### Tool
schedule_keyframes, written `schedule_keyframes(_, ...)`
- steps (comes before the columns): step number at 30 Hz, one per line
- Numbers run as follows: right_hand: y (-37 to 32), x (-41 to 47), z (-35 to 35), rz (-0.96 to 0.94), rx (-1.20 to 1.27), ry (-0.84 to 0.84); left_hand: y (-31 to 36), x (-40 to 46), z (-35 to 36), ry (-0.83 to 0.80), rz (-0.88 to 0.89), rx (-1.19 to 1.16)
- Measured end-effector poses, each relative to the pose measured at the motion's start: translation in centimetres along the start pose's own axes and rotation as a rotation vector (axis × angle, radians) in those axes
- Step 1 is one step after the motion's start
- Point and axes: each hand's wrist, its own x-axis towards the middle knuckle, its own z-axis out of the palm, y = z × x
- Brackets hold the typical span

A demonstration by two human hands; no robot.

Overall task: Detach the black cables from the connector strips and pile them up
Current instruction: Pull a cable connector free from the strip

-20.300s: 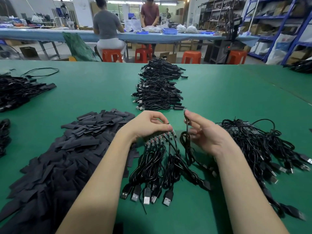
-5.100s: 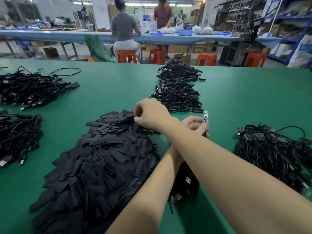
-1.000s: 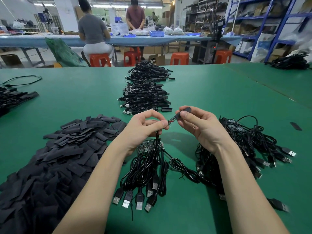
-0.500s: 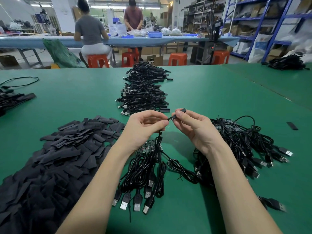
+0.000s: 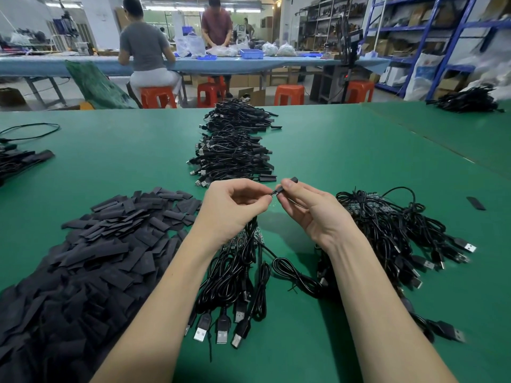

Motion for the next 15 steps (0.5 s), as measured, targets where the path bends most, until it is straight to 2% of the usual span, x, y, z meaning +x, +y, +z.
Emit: schedule_keyframes(15,0.16,-0.01,-0.03,0.011,-0.020,-0.105,0.38,-0.08,-0.58,-0.070,0.055,-0.046)
